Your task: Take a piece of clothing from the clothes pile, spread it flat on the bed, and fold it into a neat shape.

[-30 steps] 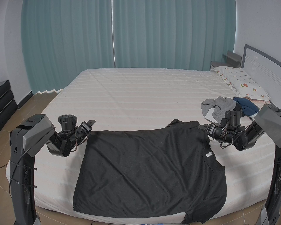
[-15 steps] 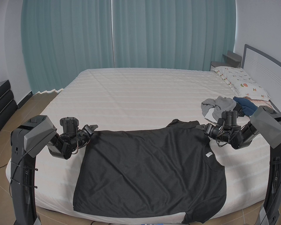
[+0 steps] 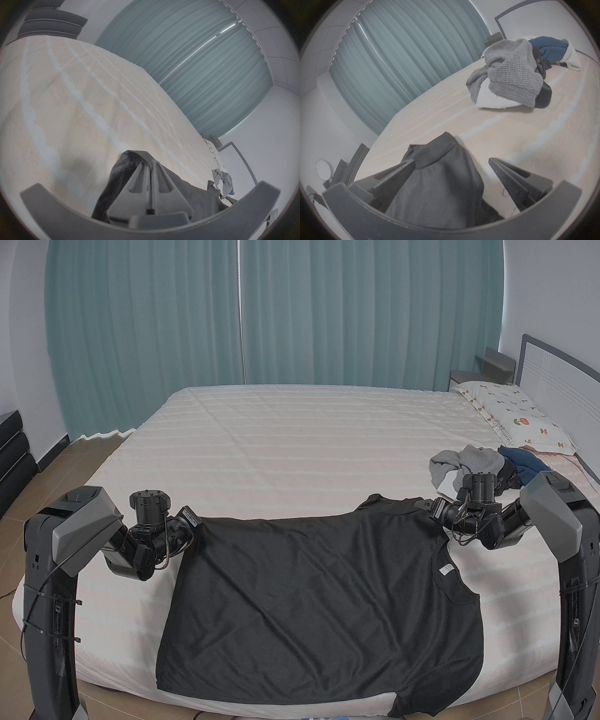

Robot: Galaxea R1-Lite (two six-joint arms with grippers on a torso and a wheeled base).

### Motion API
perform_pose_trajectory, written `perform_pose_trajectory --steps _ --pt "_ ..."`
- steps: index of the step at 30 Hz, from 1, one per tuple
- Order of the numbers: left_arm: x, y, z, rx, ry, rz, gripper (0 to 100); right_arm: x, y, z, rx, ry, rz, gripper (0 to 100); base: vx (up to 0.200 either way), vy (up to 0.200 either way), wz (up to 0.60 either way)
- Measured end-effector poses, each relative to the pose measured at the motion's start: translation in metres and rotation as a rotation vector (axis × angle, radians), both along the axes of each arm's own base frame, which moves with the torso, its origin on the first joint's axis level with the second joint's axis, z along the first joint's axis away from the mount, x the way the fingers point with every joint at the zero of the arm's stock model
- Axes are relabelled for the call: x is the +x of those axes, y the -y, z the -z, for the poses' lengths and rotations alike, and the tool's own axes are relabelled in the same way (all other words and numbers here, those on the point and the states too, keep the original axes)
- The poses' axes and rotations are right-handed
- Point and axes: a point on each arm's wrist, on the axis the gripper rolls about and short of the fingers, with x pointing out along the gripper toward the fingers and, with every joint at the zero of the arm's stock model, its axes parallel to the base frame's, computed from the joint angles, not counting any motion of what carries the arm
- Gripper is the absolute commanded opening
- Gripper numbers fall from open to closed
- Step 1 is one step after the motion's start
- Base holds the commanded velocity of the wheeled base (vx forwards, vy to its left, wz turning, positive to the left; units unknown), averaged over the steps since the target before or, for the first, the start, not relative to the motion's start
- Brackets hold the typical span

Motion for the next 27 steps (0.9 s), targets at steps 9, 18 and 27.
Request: perform_pose_trajectory --steps 9,18,27 --pt "0.0 0.0 -0.001 0.002 0.003 -0.005 0 0.017 -0.005 0.01 -0.006 0.029 0.014 100 0.0 0.0 0.0" --pt "0.0 0.0 -0.001 0.003 0.004 -0.005 0 0.024 -0.013 0.01 0.0 0.056 0.008 0 0.0 0.0 0.0" --pt "0.004 -0.001 -0.008 0.012 0.055 -0.04 0 0.026 -0.009 0.011 0.004 0.068 0.023 0 0.0 0.0 0.0"
